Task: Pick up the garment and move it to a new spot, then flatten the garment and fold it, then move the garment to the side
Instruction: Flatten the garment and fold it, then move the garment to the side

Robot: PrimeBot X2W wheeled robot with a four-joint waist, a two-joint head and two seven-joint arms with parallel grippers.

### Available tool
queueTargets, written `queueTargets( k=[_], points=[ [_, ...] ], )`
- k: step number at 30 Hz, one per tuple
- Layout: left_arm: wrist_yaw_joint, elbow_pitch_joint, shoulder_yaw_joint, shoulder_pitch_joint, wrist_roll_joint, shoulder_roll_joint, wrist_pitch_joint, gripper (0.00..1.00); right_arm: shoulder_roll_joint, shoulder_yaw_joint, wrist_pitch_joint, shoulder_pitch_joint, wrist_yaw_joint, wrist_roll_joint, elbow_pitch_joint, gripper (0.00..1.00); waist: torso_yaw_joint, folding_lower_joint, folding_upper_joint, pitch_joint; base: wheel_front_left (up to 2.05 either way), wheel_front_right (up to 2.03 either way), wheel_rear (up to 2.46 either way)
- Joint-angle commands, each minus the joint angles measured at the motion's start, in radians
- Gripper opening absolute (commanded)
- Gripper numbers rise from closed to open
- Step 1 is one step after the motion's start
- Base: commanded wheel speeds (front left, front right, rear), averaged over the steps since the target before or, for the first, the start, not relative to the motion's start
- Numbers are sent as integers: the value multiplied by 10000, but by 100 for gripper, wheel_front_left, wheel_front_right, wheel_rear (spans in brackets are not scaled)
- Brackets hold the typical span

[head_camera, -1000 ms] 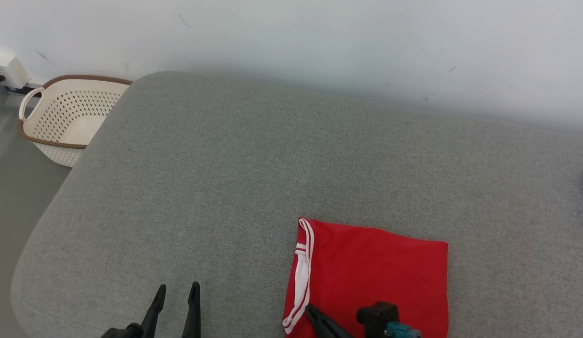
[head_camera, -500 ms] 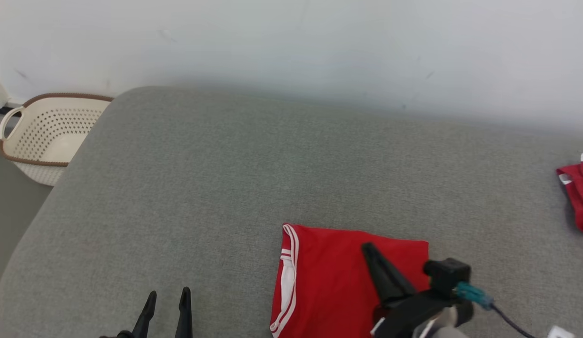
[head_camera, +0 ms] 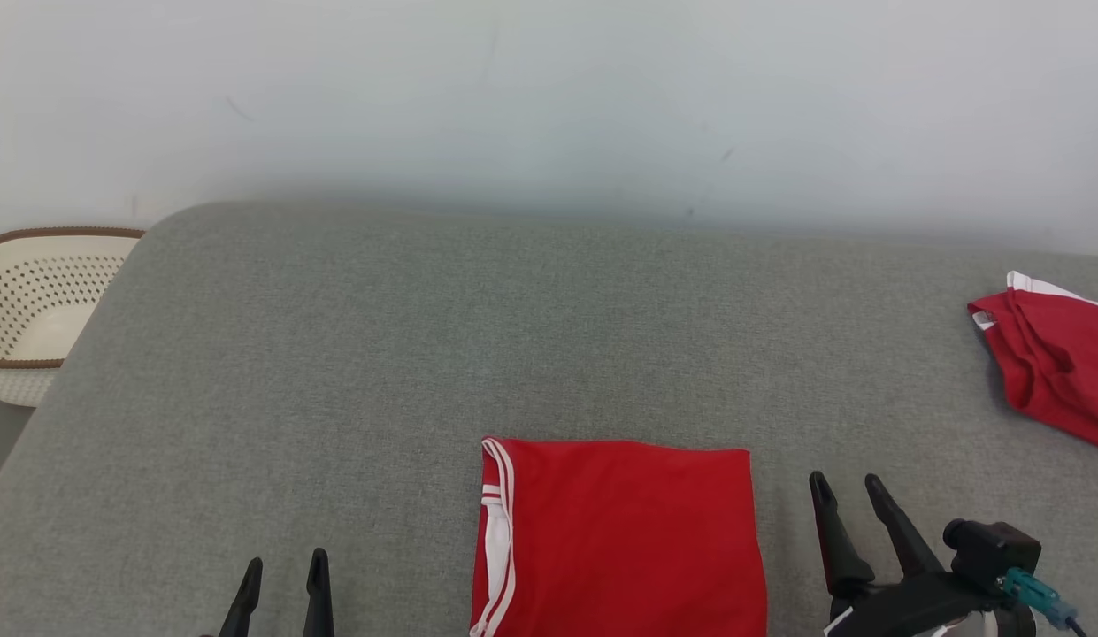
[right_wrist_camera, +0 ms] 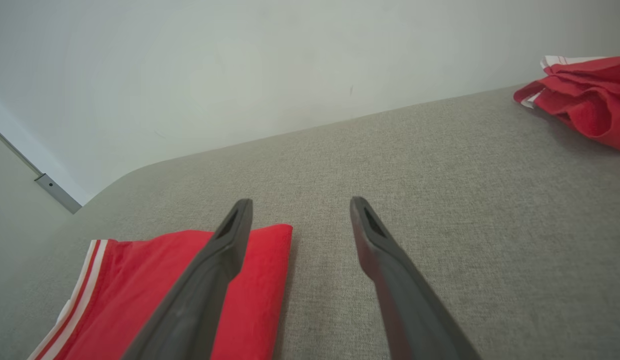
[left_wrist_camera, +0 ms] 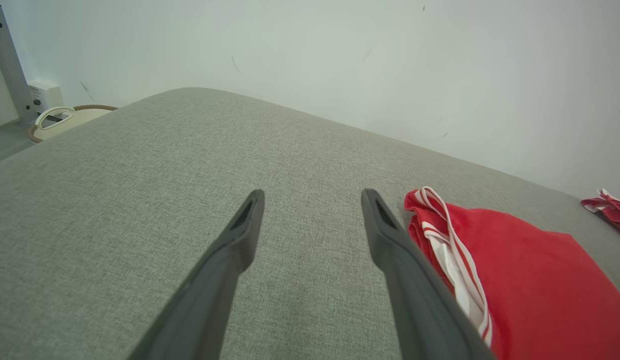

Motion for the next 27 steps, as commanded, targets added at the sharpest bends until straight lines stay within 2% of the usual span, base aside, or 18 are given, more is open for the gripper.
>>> queueTargets(
  k=[1,13,27],
  points=[
    [-22,-46,63,152,28,1,-42,100,-31,8,0,127,6,101,28,100,-70,1,0,-5,0,0,0],
    [-73,49,61,40,-16,2,-42,100,78,1035,1070,-2,6,1503,753,100,60,1,0,84,0,0,0],
    [-102,115,170,-45,-29,1,-42,100,184,2560,1917,-633,6,2893,2404,100,246,1,0,171,0,0,0]
  ],
)
